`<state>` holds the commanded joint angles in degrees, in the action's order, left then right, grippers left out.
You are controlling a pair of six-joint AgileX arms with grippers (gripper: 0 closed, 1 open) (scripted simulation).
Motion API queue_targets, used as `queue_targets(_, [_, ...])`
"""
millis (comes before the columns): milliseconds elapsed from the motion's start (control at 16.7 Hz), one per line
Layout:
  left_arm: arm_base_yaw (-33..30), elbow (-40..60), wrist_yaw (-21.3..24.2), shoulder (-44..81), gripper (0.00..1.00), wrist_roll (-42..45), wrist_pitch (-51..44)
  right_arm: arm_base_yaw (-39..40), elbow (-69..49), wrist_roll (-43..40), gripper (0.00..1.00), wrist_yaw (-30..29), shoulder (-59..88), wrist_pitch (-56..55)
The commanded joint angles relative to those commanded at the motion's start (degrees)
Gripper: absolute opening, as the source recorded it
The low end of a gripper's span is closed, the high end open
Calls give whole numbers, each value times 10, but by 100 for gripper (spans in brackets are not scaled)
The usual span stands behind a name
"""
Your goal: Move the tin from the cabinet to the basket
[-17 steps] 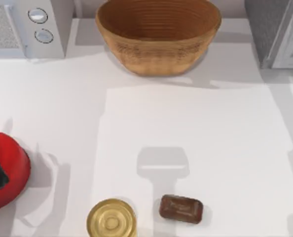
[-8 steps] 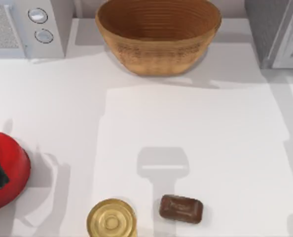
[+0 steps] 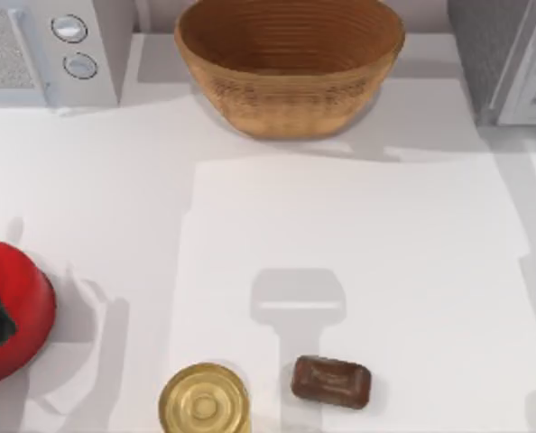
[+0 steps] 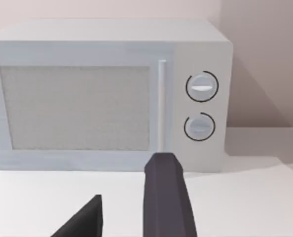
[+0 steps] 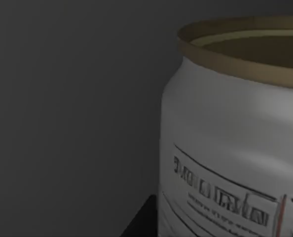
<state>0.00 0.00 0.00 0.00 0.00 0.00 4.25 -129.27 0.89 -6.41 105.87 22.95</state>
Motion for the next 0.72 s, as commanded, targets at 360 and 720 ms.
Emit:
queue_targets(360, [0, 0, 0, 0, 100, 0, 0, 0, 0, 0, 0, 0, 0, 0])
queue_targets(720, [0, 0, 0, 0, 100, 0, 0, 0, 0, 0, 0, 0, 0, 0])
